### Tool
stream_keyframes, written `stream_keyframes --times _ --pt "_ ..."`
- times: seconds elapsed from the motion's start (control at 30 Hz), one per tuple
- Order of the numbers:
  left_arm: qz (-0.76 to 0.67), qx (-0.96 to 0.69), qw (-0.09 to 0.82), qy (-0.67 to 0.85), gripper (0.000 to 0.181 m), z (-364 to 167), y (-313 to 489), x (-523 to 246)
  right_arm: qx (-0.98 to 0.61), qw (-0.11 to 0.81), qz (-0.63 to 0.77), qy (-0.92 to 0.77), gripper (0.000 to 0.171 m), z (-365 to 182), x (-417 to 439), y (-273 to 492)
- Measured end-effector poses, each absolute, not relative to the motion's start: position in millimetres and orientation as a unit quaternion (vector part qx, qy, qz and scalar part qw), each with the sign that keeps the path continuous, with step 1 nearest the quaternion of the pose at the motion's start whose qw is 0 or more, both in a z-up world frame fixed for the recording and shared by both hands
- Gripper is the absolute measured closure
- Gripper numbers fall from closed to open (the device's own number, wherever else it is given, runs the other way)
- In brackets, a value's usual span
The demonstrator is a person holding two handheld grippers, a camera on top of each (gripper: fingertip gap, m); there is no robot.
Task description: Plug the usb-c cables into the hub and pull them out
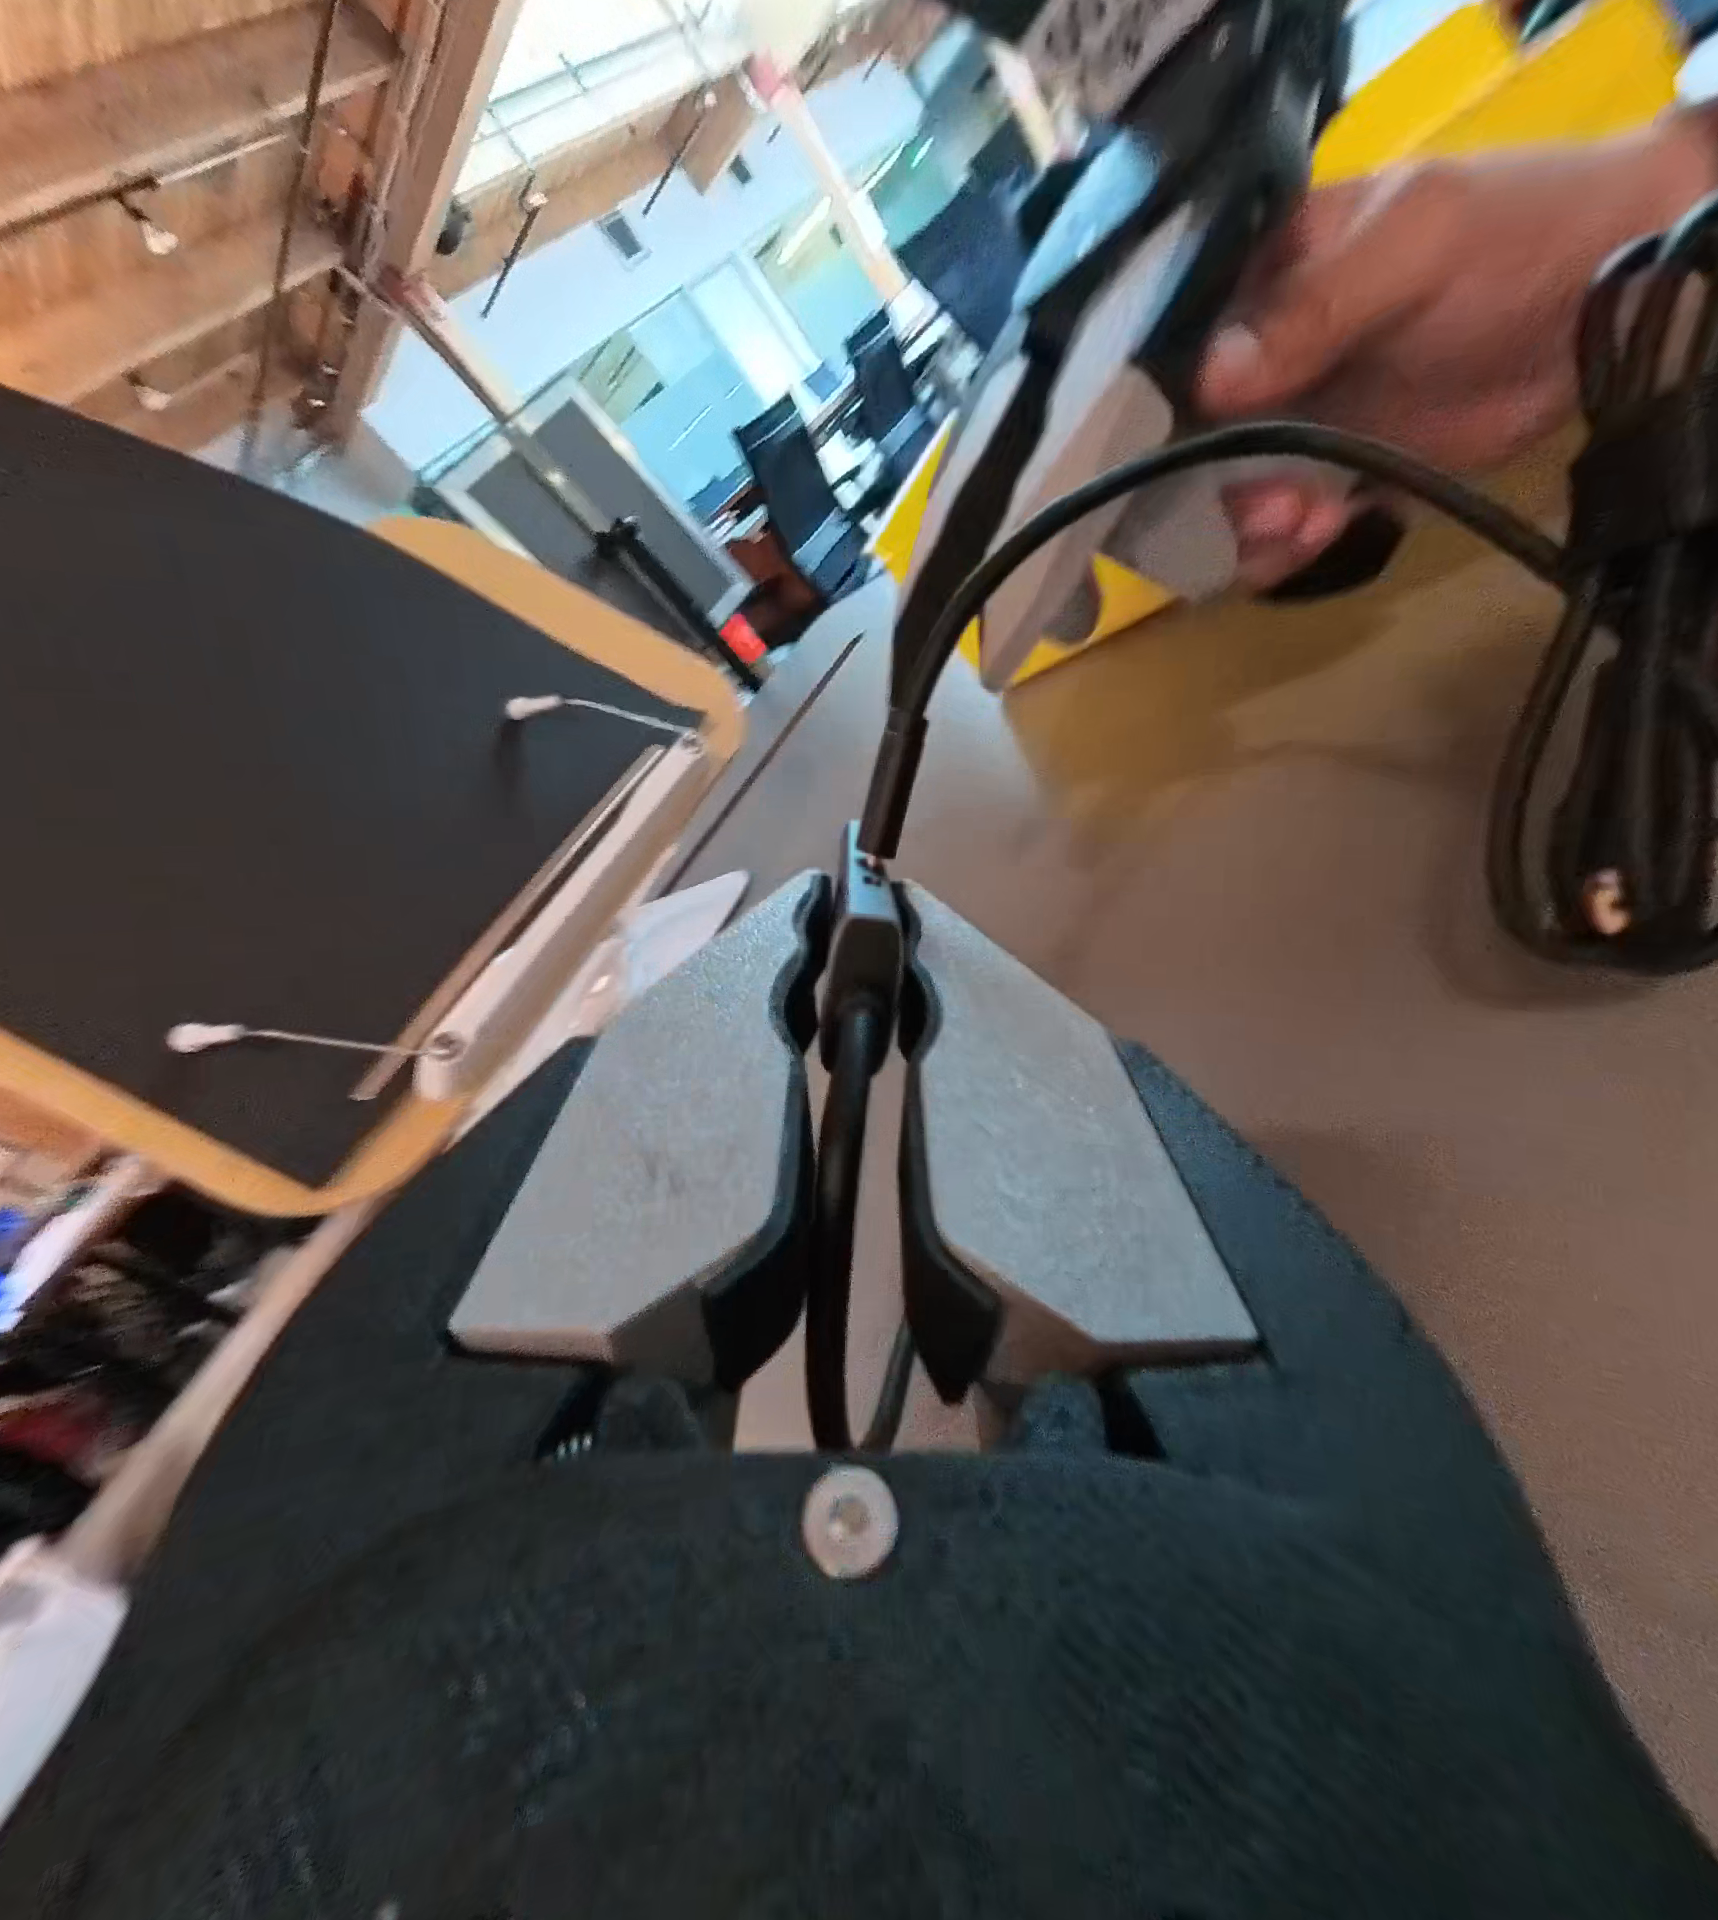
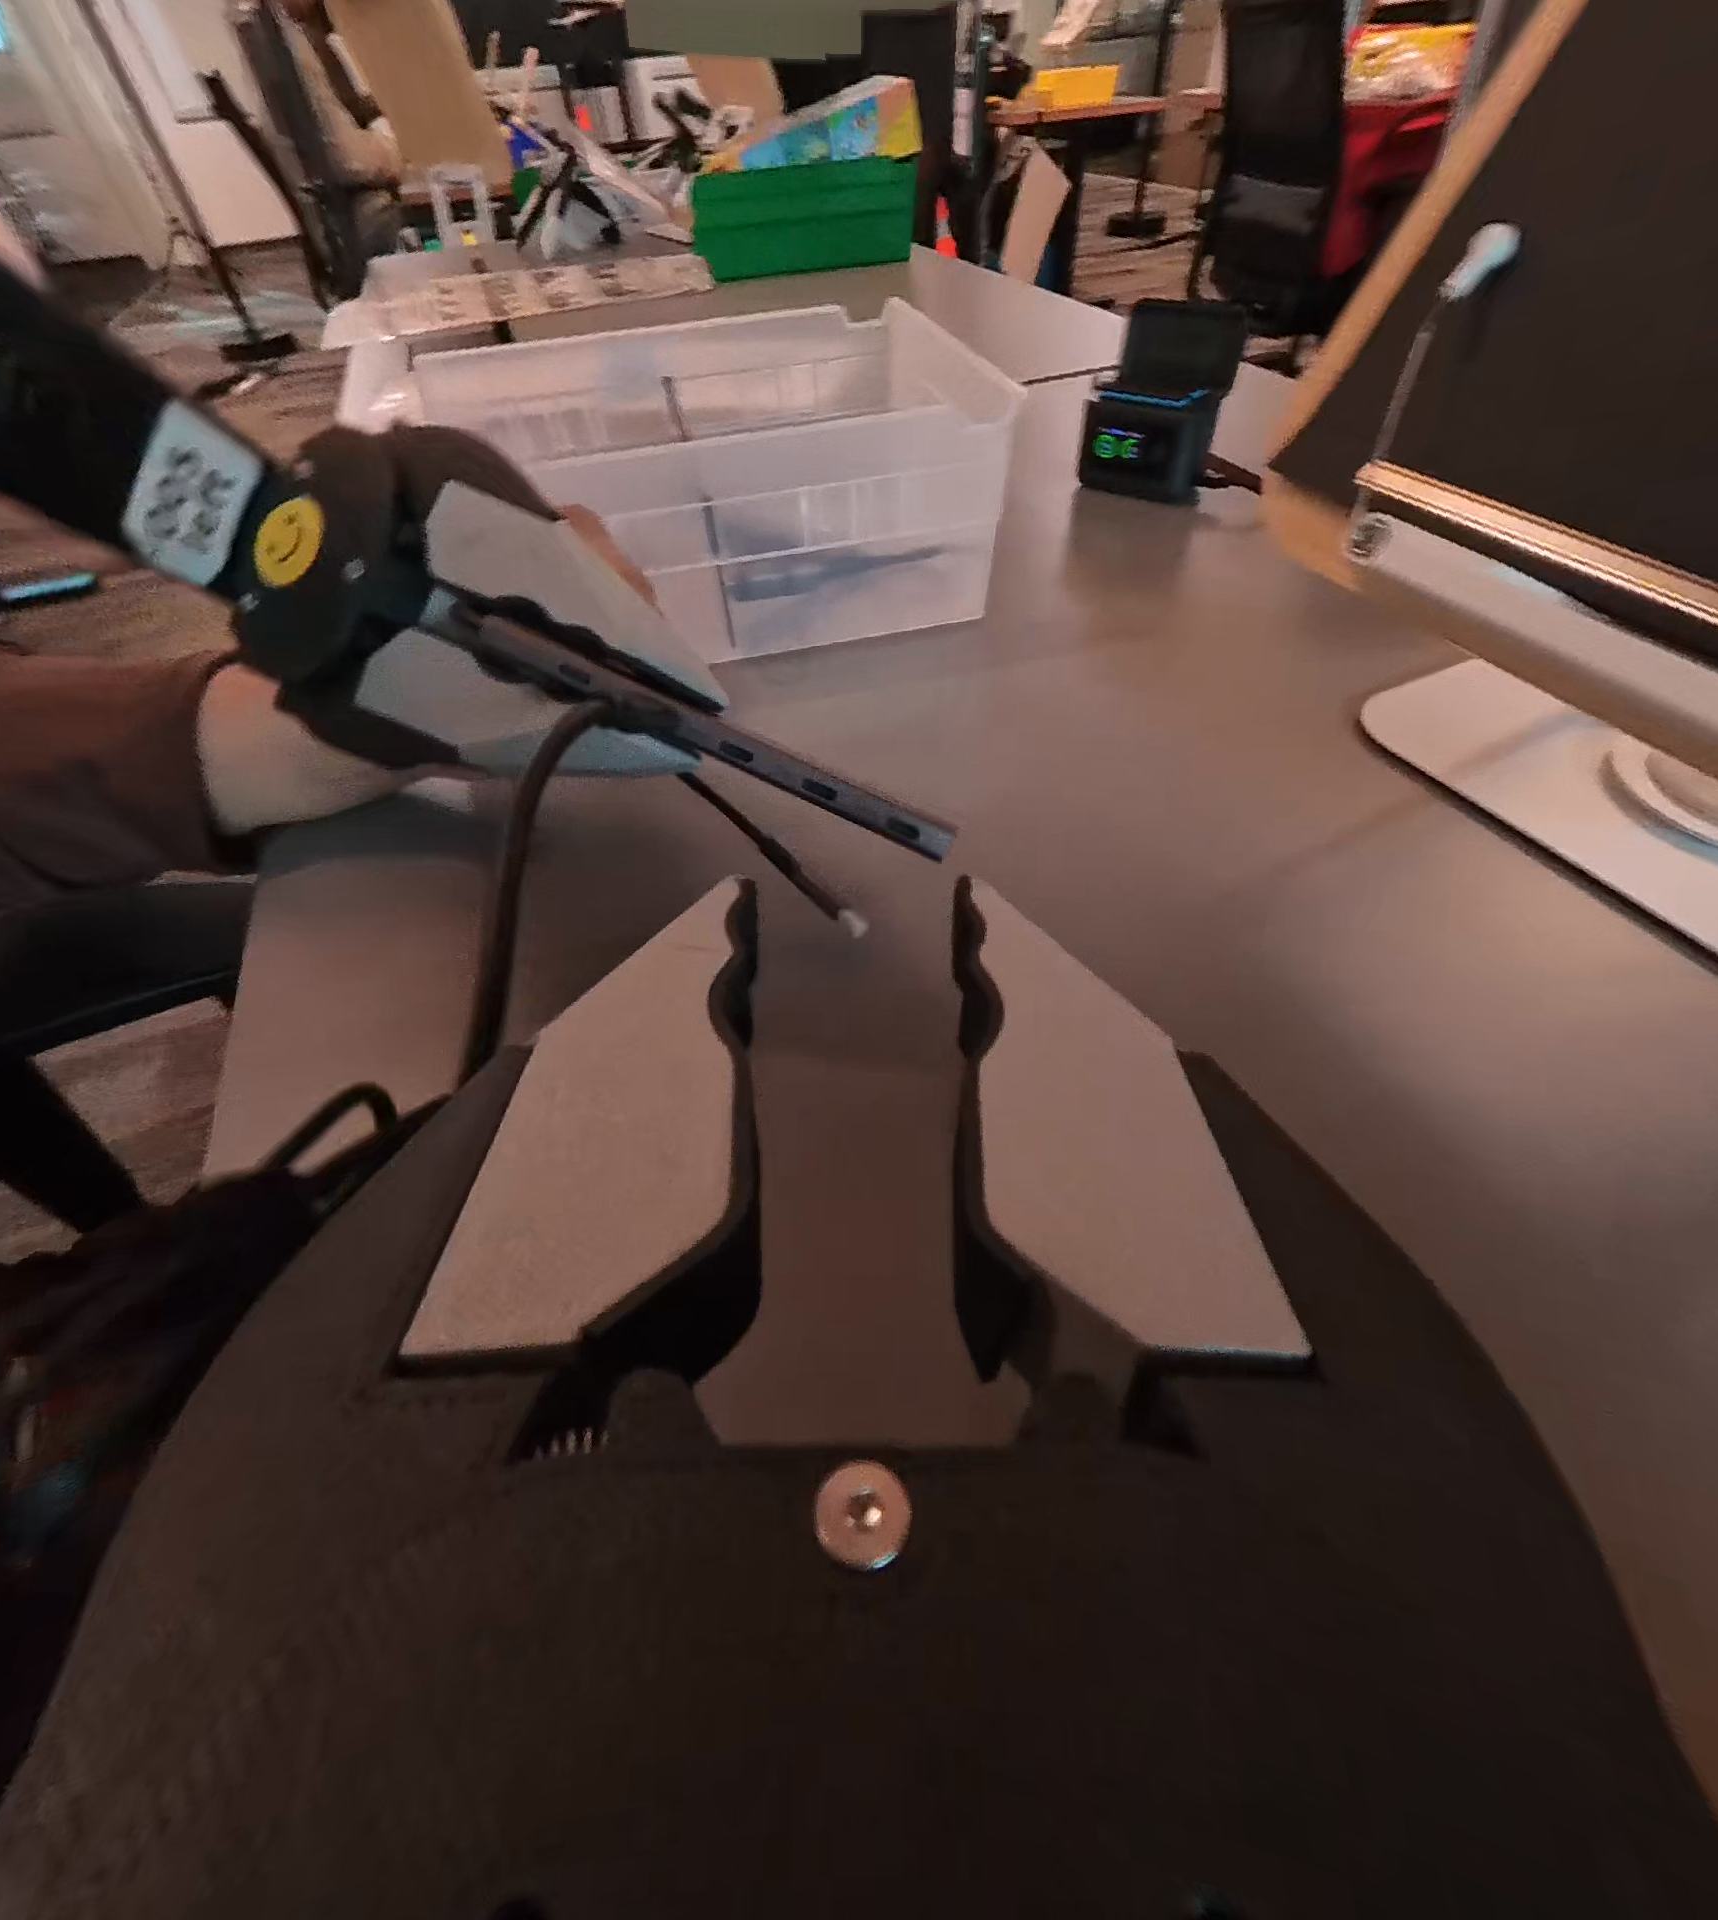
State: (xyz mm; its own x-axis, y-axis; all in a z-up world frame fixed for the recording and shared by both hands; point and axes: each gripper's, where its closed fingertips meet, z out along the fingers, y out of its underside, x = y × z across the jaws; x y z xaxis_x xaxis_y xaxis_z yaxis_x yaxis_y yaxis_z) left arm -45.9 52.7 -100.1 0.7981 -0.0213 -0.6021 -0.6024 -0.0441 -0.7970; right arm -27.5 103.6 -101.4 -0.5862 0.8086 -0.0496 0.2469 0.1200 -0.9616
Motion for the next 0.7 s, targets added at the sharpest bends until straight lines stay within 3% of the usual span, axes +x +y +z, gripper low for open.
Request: stream_keyframes --times 0.1,0.23,0.3,0.33,0.37,0.7 --pt "0.149 -0.682 0.680 0.224 0.173 -94.9 49.2 -33.8 -0.337 0.268 0.530 -0.730 0.125 -104.8 -24.0 87.0" --pt "0.070 -0.684 0.688 0.234 0.173 -96.5 47.1 -17.9 -0.278 0.326 0.479 -0.766 0.125 -112.4 -20.2 69.9" --pt "0.026 -0.687 0.685 0.239 0.173 -98.0 45.9 -9.1 -0.254 0.345 0.462 -0.777 0.139 -114.5 -17.2 63.1" --pt "0.018 -0.688 0.684 0.242 0.173 -98.8 45.6 -6.4 -0.241 0.349 0.458 -0.781 0.156 -114.9 -13.9 59.5" --pt "0.010 -0.690 0.682 0.243 0.173 -100.1 45.2 -4.2 -0.232 0.355 0.451 -0.785 0.160 -115.4 -11.8 58.5" --pt "-0.049 -0.692 0.686 0.218 0.170 -96.7 43.9 -0.3 -0.235 0.346 0.464 -0.781 0.161 -112.1 -7.5 56.9"
